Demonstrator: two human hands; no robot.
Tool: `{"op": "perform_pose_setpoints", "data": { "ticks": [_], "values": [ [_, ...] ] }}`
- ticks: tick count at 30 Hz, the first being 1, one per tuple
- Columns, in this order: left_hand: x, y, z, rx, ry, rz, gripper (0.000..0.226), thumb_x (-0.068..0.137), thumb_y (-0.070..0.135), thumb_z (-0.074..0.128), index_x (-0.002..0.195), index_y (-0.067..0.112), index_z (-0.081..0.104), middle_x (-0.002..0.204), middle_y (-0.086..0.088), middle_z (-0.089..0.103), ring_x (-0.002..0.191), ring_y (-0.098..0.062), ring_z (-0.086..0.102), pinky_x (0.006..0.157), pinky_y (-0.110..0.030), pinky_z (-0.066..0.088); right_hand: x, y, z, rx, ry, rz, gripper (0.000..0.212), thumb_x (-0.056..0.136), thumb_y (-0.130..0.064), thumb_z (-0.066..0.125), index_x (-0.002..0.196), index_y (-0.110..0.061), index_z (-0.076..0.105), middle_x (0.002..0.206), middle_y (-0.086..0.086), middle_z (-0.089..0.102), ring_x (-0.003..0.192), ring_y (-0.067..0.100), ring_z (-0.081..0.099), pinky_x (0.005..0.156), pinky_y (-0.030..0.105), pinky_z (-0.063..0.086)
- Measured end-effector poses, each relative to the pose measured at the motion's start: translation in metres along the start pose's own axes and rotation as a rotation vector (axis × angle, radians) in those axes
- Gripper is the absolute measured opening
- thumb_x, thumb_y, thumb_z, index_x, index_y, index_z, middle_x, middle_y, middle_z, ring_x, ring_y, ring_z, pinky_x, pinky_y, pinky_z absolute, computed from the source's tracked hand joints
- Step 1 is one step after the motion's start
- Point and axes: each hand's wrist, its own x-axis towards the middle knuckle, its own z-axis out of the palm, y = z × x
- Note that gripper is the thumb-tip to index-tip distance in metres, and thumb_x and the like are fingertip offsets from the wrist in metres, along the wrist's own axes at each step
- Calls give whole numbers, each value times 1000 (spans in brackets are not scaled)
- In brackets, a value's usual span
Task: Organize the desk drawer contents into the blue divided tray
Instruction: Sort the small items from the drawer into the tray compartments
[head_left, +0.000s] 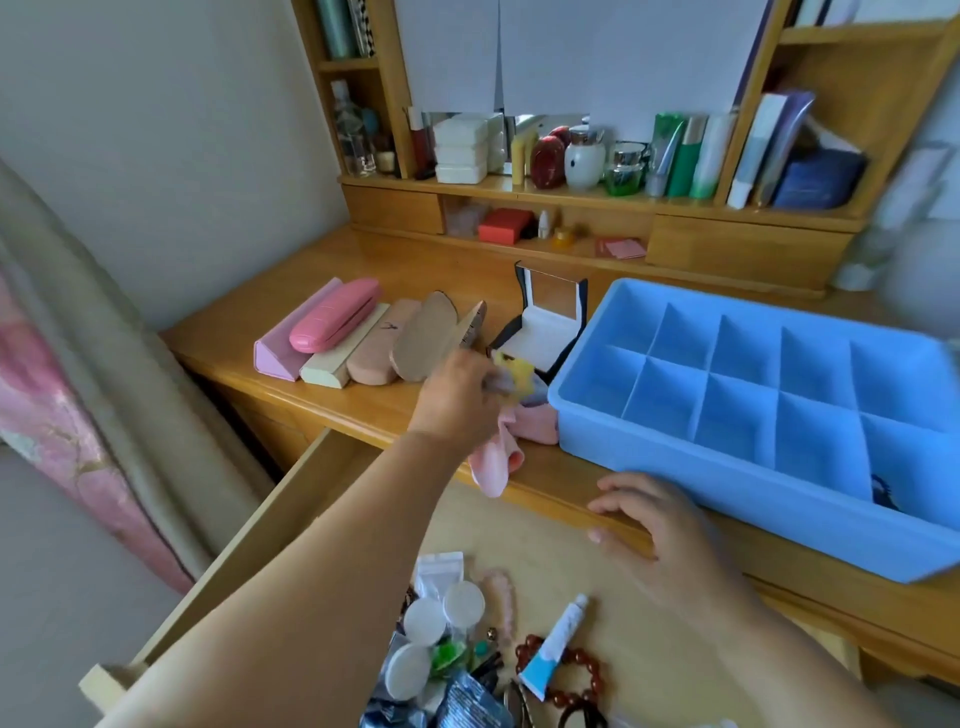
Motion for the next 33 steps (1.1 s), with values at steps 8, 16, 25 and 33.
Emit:
{"op": "perform_pose_setpoints", "data": {
  "ticks": [8, 16, 25, 33],
  "values": [
    [-47, -21, -39, -104, 160, 156, 20, 90, 10, 54, 105, 10, 67, 108, -4, 63, 100, -19, 56, 88, -31, 46, -1, -3, -2, 1, 14, 27, 19, 80, -27, 73, 98, -22, 71, 114, -14, 57, 109, 3, 48, 91, 22, 36],
    [-215, -131, -37, -19, -185, -560, 24, 86, 16, 60, 107, 26, 65, 103, 6, 66, 86, -9, 60, 75, -23, 44, -82, -51, 60, -75, -153, -191, 10, 76, -17, 74, 85, -23, 73, 92, -14, 67, 86, 5, 62, 85, 17, 44],
    [-236, -123, 2, -39, -308, -687, 17, 80, 13, 62, 96, 14, 68, 82, 0, 66, 74, -22, 62, 66, -33, 54, -120, -60, 103, 46, -460, -37, 24, 89, -38, 56, 111, -36, 64, 112, -30, 52, 110, -9, 45, 84, -4, 23],
    [-247, -85, -32, -424, 58, -664, 23, 81, 2, 60, 75, 23, 54, 70, 0, 65, 58, -22, 61, 57, -37, 52, -91, -83, 80, 331, -294, 233, 22, 86, -24, 67, 96, -43, 64, 82, -20, 64, 75, -2, 58, 69, 11, 46]
  ]
}}
